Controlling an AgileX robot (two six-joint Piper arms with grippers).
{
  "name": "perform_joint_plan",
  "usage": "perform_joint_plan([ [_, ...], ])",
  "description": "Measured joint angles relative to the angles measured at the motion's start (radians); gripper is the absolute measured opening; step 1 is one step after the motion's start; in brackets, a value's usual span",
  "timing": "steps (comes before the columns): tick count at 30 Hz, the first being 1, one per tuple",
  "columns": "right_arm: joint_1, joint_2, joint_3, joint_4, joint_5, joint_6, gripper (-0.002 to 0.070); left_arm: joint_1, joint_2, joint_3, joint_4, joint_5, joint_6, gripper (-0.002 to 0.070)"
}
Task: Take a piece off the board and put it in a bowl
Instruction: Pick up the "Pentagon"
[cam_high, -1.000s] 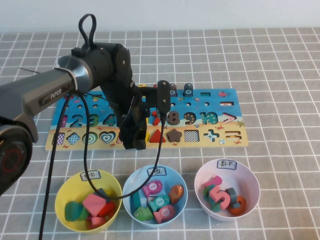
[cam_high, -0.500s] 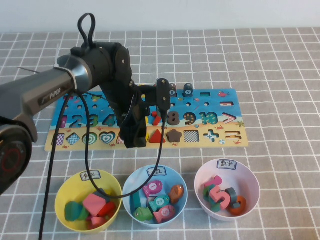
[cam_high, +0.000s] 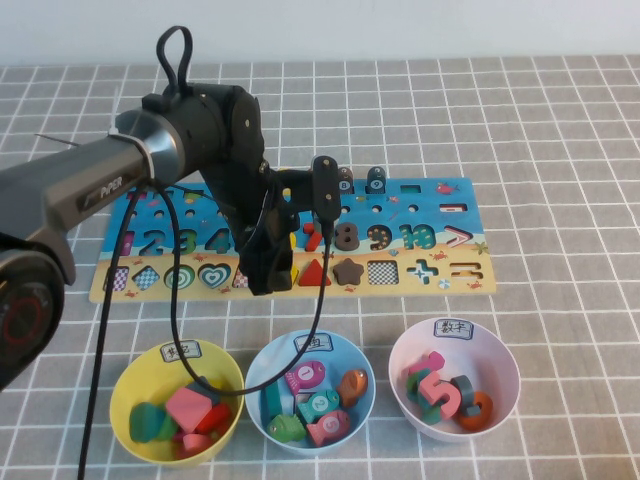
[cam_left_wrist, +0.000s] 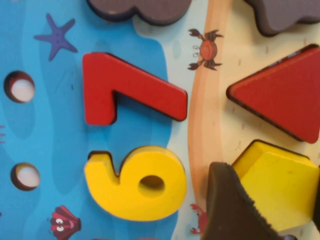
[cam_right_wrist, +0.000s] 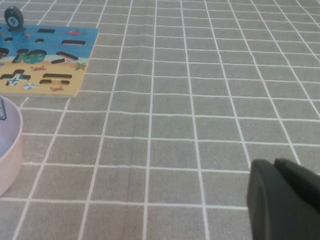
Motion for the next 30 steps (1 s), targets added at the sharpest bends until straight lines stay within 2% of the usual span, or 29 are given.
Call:
perform_joint_plan([
  [23, 0.0, 0.0, 0.0, 0.0, 0.0, 0.0, -0.0017, 0.0, -0.043, 0.0, 0.016, -0.008, -0.002, 0.0286],
  [30, 0.0, 0.0, 0.0, 0.0, 0.0, 0.0, -0.0017, 0.0, -0.09, 0.0, 0.018, 0.037, -0.107, 0.0286],
])
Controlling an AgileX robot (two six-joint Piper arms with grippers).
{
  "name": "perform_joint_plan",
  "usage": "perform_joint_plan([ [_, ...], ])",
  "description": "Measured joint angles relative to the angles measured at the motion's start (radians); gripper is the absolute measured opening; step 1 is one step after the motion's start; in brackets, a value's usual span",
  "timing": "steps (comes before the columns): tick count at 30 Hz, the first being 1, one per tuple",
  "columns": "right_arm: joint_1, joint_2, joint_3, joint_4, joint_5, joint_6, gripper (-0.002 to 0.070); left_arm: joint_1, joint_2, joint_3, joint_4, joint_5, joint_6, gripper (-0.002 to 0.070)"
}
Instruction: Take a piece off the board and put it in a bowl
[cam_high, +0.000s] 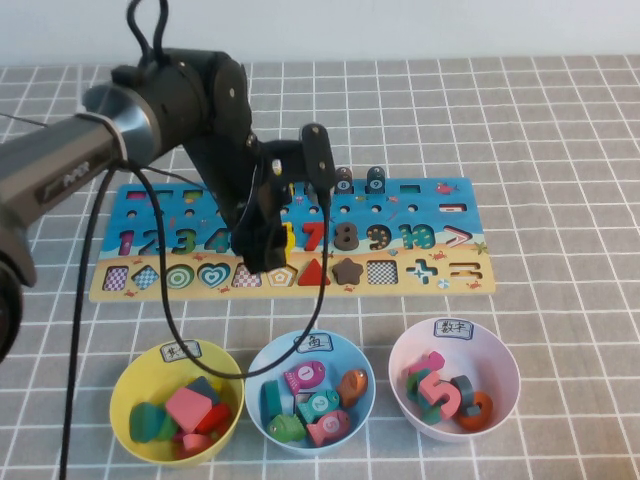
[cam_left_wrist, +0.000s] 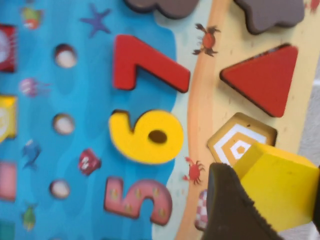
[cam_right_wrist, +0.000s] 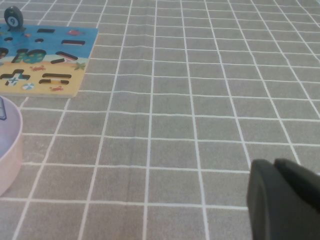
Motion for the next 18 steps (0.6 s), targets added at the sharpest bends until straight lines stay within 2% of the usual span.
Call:
perform_joint_plan([
  [12, 0.0, 0.0, 0.0, 0.0, 0.0, 0.0, -0.0017, 0.0, -0.138, 0.0, -0.045, 0.057, -0.426, 0.0286],
  [18, 0.0, 0.0, 0.0, 0.0, 0.0, 0.0, -0.0017, 0.0, -0.221, 0.0, -0.04, 0.145, -0.557, 0.0286],
])
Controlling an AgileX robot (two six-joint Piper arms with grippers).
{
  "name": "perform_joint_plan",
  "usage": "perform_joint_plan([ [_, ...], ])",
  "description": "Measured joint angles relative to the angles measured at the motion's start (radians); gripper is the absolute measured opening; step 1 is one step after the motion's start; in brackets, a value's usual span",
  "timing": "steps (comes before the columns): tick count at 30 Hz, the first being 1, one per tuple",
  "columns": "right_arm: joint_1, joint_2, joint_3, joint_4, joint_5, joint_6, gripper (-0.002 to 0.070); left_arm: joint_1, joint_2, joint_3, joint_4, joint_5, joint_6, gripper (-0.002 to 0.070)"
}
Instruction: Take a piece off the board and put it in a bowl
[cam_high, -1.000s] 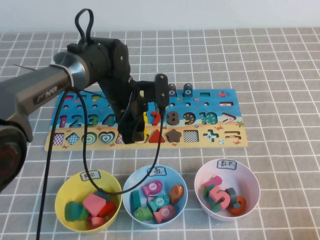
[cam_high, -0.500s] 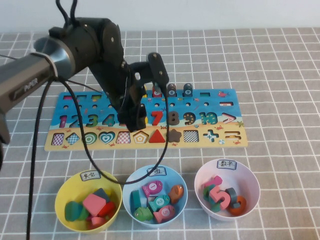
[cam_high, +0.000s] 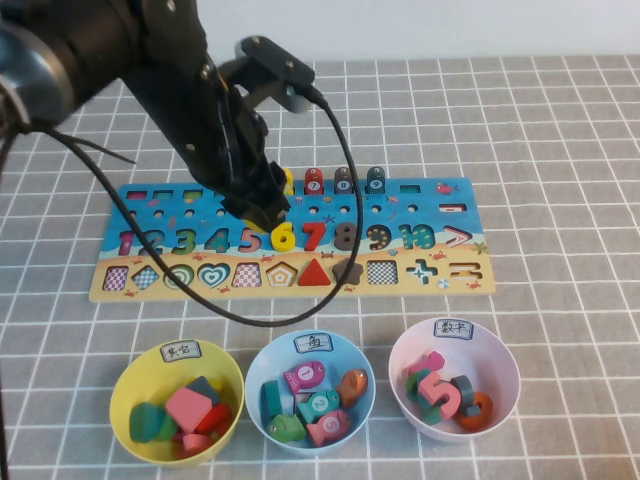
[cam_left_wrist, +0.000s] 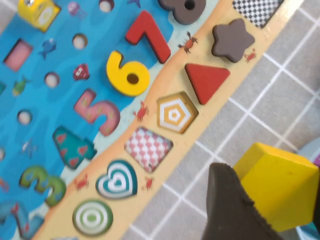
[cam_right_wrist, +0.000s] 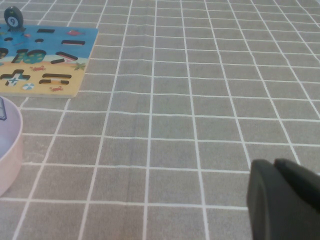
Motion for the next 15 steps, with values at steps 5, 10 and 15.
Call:
perform_joint_plan([
  [5, 0.0, 0.0, 0.0, 0.0, 0.0, 0.0, -0.0017, 0.0, -0.084, 0.029, 0.019, 0.012, -0.074, 0.0286],
  [10, 0.0, 0.0, 0.0, 0.0, 0.0, 0.0, -0.0017, -0.002, -0.234, 0.171, 0.042, -0.016, -0.126, 0.0286],
  [15, 0.0, 0.0, 0.0, 0.0, 0.0, 0.0, -0.0017, -0.002, -0.415, 0.397, 0.046, -0.121, -0.168, 0.0286],
])
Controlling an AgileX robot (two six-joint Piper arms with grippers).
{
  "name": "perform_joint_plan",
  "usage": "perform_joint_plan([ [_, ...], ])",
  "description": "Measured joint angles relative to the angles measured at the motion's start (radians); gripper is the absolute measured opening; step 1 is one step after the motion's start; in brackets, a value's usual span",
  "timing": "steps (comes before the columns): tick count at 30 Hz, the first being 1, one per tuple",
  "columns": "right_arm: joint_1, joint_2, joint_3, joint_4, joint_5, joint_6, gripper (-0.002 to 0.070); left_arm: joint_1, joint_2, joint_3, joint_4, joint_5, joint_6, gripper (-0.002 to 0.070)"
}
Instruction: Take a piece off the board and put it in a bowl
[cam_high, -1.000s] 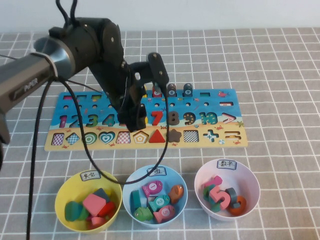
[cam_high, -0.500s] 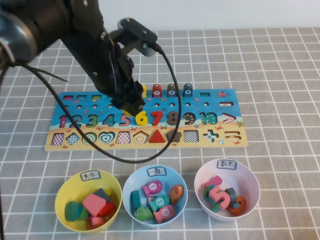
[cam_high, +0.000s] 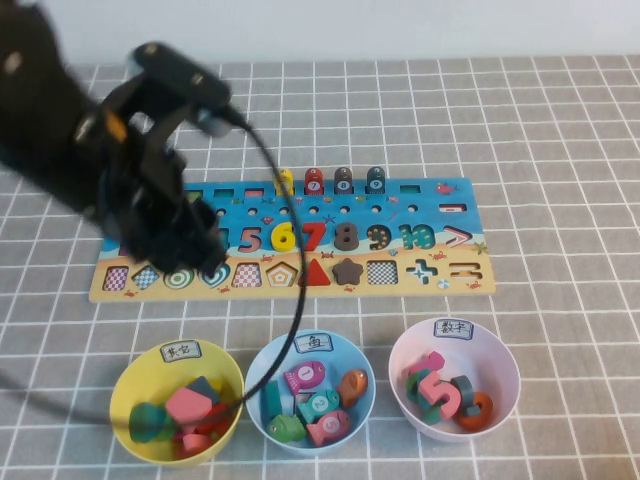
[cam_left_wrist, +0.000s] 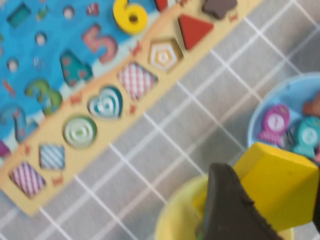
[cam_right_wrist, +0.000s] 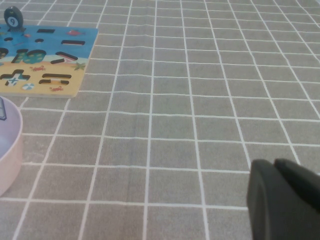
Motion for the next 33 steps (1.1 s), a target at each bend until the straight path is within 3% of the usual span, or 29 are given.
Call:
perform_joint_plan([
  [8, 0.0, 0.0, 0.0, 0.0, 0.0, 0.0, -0.0017, 0.0, -0.302, 0.378, -0.002, -0.166, -0.094, 0.0286],
  [17, 0.0, 0.0, 0.0, 0.0, 0.0, 0.0, -0.0017, 0.0, -0.484, 0.705, -0.002, -0.497, -0.193, 0.0286],
  [22, 0.0, 0.0, 0.0, 0.0, 0.0, 0.0, -0.0017, 0.0, -0.489, 0.819, -0.002, -0.605, -0.234, 0.0286],
  [33, 0.0, 0.0, 0.0, 0.0, 0.0, 0.0, -0.0017, 0.0, -0.477, 0.874, -0.004, -0.604, -0.342, 0.0286],
])
